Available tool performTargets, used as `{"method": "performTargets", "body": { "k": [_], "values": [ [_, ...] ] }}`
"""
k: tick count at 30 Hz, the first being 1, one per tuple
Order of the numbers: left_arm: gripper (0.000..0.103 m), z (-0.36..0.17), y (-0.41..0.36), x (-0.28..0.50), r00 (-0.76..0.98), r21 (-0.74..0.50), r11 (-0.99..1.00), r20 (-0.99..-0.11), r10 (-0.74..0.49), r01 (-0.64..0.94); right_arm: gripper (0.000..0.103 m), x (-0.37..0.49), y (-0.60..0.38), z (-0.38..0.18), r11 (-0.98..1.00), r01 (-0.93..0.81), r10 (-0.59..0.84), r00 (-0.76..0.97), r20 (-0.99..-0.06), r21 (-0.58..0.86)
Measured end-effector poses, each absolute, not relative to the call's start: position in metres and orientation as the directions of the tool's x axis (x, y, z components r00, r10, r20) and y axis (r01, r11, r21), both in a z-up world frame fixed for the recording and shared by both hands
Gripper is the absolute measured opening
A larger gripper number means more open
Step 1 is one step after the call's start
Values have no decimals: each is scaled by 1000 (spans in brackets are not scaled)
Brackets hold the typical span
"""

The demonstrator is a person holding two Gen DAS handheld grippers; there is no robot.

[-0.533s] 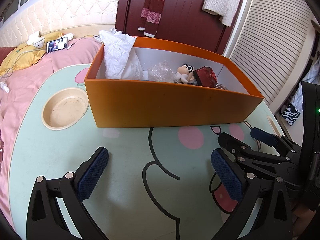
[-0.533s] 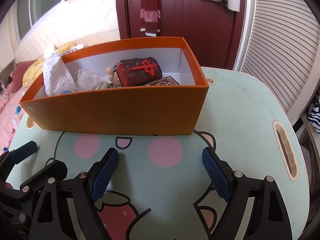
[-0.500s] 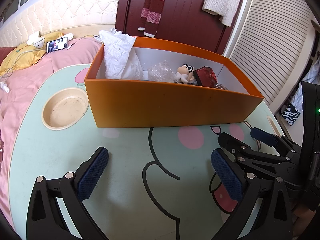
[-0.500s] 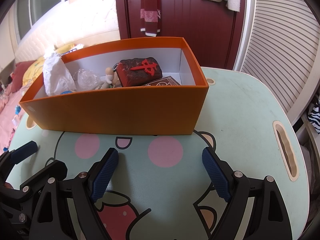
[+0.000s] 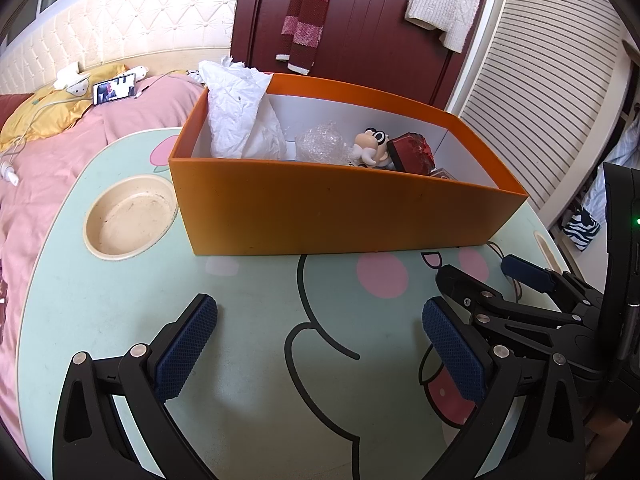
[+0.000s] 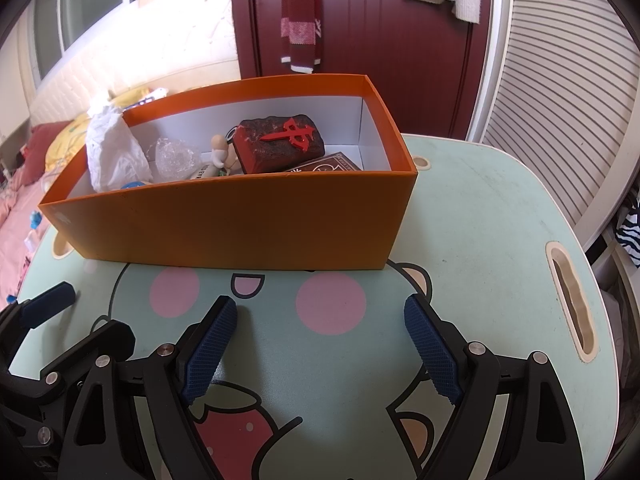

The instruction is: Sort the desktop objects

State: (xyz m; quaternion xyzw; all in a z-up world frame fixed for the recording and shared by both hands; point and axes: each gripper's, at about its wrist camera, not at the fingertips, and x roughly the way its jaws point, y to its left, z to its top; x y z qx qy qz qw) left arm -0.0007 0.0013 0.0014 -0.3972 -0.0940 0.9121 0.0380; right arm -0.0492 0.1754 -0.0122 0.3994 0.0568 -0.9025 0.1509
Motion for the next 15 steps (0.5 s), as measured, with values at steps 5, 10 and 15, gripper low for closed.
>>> {"method": "performTargets", "body": {
  "k": [5, 10, 15],
  "values": [
    [102, 1, 6, -1, -644, -128, -992, -757, 111, -21, 86, -51, 178, -3, -944, 327, -243, -627, -740, 33],
    [102, 15, -15, 9, -685, -225, -974, -714, 144, 30, 80, -50, 192, 30, -938, 344, -265, -632, -728, 43],
    [85, 49, -50, 2, -746, -335, -939, -643, 170, 75, 73, -47, 201, 65, -909, 410, -349, -645, -680, 79]
  ]
}}
